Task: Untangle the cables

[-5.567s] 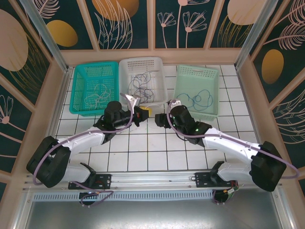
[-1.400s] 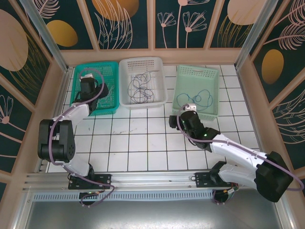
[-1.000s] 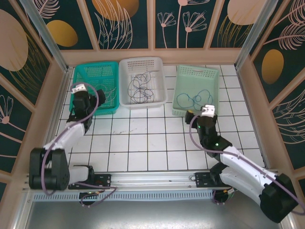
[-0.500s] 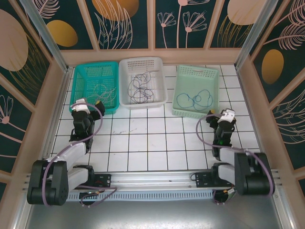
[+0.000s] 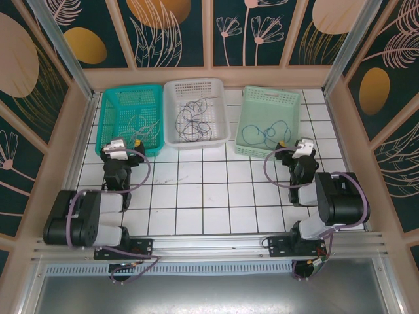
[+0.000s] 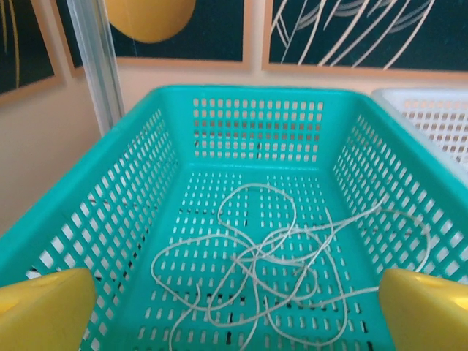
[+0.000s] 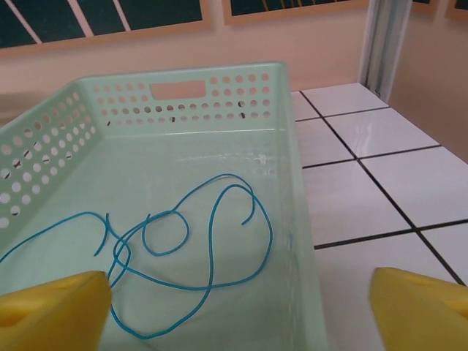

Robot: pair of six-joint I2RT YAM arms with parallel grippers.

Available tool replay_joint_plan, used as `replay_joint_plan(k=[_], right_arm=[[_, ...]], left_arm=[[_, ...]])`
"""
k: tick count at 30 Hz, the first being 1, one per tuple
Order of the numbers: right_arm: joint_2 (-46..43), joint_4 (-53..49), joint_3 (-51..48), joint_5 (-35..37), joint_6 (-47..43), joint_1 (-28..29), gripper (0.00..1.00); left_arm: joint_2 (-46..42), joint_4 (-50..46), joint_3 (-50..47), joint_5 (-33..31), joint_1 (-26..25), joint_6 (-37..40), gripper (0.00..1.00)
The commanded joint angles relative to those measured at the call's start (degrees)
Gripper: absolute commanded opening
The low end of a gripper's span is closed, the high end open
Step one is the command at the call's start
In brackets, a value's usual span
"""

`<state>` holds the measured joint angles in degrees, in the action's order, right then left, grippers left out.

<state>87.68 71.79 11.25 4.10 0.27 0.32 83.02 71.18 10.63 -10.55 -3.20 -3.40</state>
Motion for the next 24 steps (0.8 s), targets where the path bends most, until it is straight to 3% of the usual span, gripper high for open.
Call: replay_joint_plan(k=[1,2,5,24], right_arm=[[0.6,0.8,1.5,-1.9,0.1,-0.8,0.99],[0.5,0.6,1.6,-2.0,0.2,-0.9,0.99],[0.5,0.8,1.5,-2.0,0.2,-0.9,0.99],[0.5,-0.8,2.3,-6.1,0.2,-2.2,0.99]], left_arm=[[4.7,7.1,0.4,-1.3,0.3,0.5,0.99],[3.2,2.0,2.0,-2.9,0.3,-0.3,0.99],[4.0,4.0,1.7,-7.5,0.4,-2.1,0.99],[4.2,4.7,1.4,-7.6,0.4,-2.0,0.99]])
